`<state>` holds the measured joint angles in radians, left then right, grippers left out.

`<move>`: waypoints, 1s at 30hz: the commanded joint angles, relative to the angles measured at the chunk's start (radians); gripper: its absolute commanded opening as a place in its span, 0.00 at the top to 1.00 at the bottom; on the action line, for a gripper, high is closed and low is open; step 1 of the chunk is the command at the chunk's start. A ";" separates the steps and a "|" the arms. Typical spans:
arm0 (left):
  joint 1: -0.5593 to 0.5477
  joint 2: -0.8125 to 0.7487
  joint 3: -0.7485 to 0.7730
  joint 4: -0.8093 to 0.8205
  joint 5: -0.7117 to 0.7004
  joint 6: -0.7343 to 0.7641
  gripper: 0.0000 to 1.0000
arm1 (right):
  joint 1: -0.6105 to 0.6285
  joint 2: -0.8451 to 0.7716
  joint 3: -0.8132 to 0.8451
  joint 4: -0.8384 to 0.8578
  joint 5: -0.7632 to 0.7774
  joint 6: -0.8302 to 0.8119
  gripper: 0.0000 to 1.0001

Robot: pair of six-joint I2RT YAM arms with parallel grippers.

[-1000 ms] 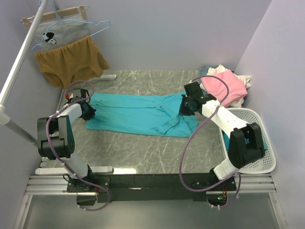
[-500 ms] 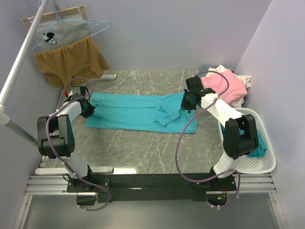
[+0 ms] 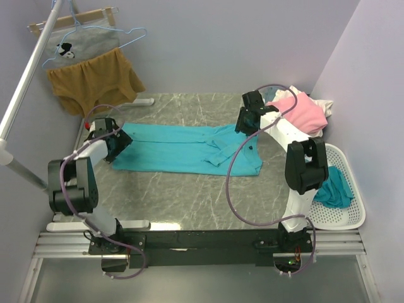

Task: Fold and stack the t-shirts
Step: Fold the other side of the tshirt into a rectangle

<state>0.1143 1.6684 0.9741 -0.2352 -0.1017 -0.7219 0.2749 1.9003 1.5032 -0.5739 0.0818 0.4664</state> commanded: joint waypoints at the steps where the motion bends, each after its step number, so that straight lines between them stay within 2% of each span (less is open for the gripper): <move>1: 0.001 -0.200 -0.066 0.060 -0.024 -0.001 0.00 | -0.008 -0.112 -0.047 0.016 -0.023 -0.015 0.48; 3: 0.002 -0.249 -0.101 0.088 0.029 0.003 0.01 | 0.001 -0.145 -0.092 0.023 -0.147 0.012 0.48; 7: -0.016 -0.317 -0.104 0.062 0.062 0.007 0.01 | 0.047 -0.182 -0.233 0.068 -0.288 0.073 0.48; 10: -0.028 -0.331 -0.106 0.056 0.094 0.016 0.00 | 0.098 -0.193 -0.299 0.118 -0.327 0.130 0.48; 18: -0.048 -0.351 -0.127 0.047 0.094 0.033 0.01 | 0.207 -0.168 -0.353 0.183 -0.327 0.201 0.48; 30: -0.048 -0.343 -0.127 0.023 0.112 0.055 0.01 | 0.224 -0.115 -0.360 0.201 -0.284 0.227 0.48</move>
<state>0.0685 1.3514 0.8455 -0.2073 -0.0135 -0.6914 0.4911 1.7763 1.1515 -0.4030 -0.2272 0.6800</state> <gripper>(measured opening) 0.995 0.522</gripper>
